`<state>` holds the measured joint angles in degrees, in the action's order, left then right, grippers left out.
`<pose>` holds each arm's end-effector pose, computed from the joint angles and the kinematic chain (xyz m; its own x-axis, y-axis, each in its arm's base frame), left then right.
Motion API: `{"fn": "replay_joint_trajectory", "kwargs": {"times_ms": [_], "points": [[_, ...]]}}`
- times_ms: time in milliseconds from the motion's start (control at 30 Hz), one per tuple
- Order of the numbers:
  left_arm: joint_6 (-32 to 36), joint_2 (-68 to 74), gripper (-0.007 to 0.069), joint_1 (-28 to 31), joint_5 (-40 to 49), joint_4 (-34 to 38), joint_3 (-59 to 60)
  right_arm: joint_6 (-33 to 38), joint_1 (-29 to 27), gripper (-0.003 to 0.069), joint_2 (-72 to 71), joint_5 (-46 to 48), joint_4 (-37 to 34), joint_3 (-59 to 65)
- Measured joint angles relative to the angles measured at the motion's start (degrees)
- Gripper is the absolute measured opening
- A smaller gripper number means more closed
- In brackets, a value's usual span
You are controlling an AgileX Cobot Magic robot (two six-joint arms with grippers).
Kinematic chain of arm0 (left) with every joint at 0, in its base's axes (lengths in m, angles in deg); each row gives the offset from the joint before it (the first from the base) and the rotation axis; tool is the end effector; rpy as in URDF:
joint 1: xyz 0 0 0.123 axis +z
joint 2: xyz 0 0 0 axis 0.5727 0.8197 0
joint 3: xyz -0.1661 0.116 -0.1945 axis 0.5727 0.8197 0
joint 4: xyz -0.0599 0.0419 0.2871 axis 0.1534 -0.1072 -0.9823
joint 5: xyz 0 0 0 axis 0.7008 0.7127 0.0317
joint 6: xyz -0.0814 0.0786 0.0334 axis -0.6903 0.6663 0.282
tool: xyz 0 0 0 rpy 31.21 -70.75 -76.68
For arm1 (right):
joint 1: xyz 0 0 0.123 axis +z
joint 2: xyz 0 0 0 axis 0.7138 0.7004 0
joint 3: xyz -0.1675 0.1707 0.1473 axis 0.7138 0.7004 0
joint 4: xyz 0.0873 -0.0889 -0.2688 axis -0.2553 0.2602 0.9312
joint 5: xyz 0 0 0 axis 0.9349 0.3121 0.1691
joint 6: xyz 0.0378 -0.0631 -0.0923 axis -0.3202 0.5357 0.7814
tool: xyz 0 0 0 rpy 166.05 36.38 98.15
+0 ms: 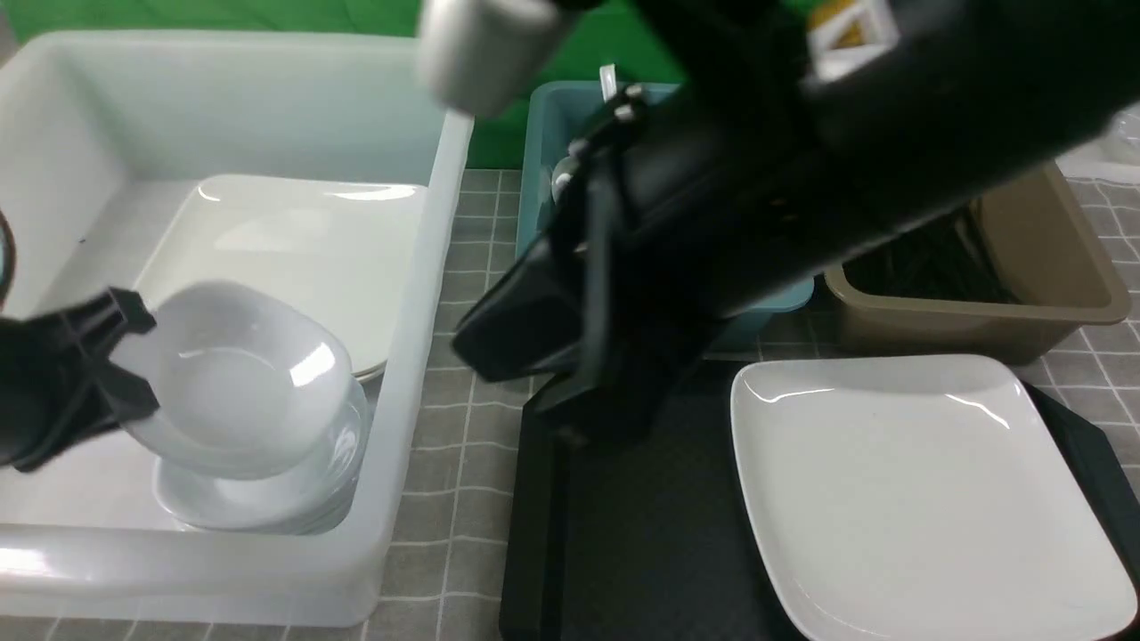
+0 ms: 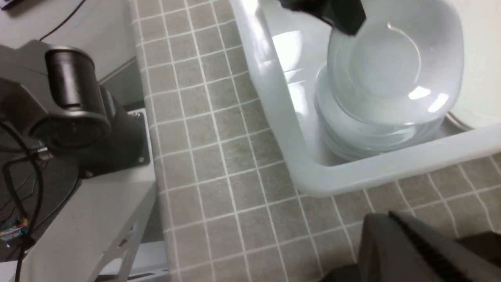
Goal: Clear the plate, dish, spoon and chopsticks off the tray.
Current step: Use the left arm to put the small plate into the large storage box on the left, then use the left arm to grab a plate from the dinner plate
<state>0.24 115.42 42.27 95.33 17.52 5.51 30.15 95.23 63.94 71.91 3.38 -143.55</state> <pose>0.2708 0.0056 0.2175 -0.6601 -0.5979 -0.4547 -0.3669 0.7849 -0.4993 0.2286 0.3299 0.4050 -0.2101 -0.5695 -0.7947 -0.9534 0.2993 0.0376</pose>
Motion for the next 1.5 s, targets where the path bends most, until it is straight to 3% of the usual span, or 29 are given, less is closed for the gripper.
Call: {"fn": "replay_joint_trajectory", "kwargs": {"times_ms": [233, 333, 533, 633, 700, 833, 867, 900, 933, 1033, 1067, 1167, 1300, 1400, 1500], "points": [[4.05, 2.57, 0.0078, 0.0, -1.99, 2.21, 1.4, 0.0, 0.77, 0.002, 2.1, -0.74, 0.26, -1.03], [4.9, 2.58, 0.0176, 0.0, -1.61, 1.02, 1.4, 0.0, 0.77, 0.002, 2.1, -0.87, 1.29, -1.36], [5.23, 1.19, 0.0465, 0.0, 9.42, -14.3, -3.78, -0.58, 0.77, 0.0027, 1.98, -0.43, 7.87, -1.44], [3.99, 0.1, 0.0546, 0.0, 15.34, -18.41, -8.05, -4.53, 0.65, 0.0028, 1.09, 0.09, 12.29, -1.44], [5.59, -0.59, 0.0566, -0.15, 18.46, -17.47, -12.24, -8.92, -0.44, 0.0028, -0.43, 2.1, 17.28, -1.44], [11.87, -1.0, 0.0481, -4.42, 19.84, -12.04, -19.87, -12.73, -5.18, 0.0028, -3.49, 7.44, 23.81, -1.42], [12.87, -0.77, 0.0375, -8.95, 18.75, -9.91, -22.4, -13.99, -8.81, 0.0028, -5.25, 9.49, 25.56, -0.61], [12.87, -0.77, 0.0375, -8.95, 18.59, -9.72, -22.76, -14.15, -9.79, 0.0028, -5.7, 9.91, 25.84, -0.44], [13.19, 0.41, 0.0206, -14.56, 17.32, -8.54, -25.97, -15.15, -13.76, 0.0028, -7.79, 11.09, 26.68, 1.33], [12.22, 4.82, 0.0048, -24.29, 16.56, -8.3, -31.15, -16.7, -20.78, 0.0028, -12.34, 11.86, 27.18, 6.65], [12.22, 4.82, 0.0043, -24.29, 16.47, -8.3, -31.53, -16.77, -20.78, 0.0028, -12.35, 11.86, 27.18, 7.09], [9.69, 14.19, 0.0005, -36.22, 15.06, -11.01, -37.87, -17.59, -27.28, 0.0028, -18.33, 11.83, 27.25, 14.89], [7.33, 27.18, 0.0001, -45.27, 14.67, -14.24, -45.24, -17.94, -31.68, 0.0028, -25.67, 10.0, 27.36, 25.54], [6.29, 35.79, 0.0012, -49.02, 14.63, -16.6, -50.32, -19.12, -32.41, 0.0028, -31.0, 8.06, 27.36, 30.84], [4.31, 43.12, 0.0077, -51.11, 14.55, -20.7, -55.83, -19.88, -32.41, 0.0028, -34.42, 7.66, 27.3, 33.89]]}}
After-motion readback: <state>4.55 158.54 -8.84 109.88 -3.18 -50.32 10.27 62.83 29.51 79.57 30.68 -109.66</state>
